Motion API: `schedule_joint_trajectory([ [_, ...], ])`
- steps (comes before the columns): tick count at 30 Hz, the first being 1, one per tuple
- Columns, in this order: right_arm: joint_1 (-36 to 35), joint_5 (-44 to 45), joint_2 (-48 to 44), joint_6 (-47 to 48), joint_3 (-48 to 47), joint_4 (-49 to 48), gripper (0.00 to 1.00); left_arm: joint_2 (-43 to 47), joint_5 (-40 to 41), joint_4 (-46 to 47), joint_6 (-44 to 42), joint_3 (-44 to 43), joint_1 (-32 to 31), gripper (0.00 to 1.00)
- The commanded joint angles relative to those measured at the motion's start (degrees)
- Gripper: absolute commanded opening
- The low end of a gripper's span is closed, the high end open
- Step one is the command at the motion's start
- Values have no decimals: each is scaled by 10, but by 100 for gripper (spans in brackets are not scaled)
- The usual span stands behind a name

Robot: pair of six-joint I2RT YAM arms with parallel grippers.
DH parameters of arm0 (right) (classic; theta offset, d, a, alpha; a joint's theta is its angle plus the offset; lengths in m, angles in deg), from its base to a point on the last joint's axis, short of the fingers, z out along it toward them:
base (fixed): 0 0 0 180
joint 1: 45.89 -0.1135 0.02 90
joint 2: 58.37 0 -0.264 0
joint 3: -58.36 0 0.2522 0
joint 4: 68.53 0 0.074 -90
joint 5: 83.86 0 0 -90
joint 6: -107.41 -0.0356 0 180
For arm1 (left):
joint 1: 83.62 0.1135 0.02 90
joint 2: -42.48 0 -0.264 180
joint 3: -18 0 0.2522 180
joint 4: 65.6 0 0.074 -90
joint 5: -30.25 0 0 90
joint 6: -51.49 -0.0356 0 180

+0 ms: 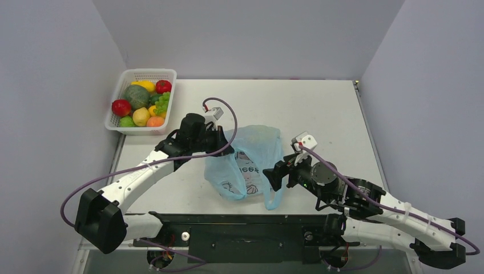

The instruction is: Take the fake fruits out of the plastic bag

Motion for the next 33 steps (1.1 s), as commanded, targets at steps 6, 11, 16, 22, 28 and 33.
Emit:
schedule_joint_trajectory([
  [6,-3,82,105,30,-70,58,88,17,-68,61,25,10,18,0],
  [11,-10,186,197,-42,-56,55,89,20,-77,65,32,12,22,0],
  [16,5,220,280,-24,-33,-18,90,30,-83,66,36,19,28,0],
  [22,74,248,376,1,-32,-64,87,43,-83,57,36,27,33,0],
  [28,97,269,364,13,-6,-89,20,58,-75,31,37,26,40,0],
  [33,94,110,283,38,23,-138,0,81,-43,-20,40,16,38,8],
])
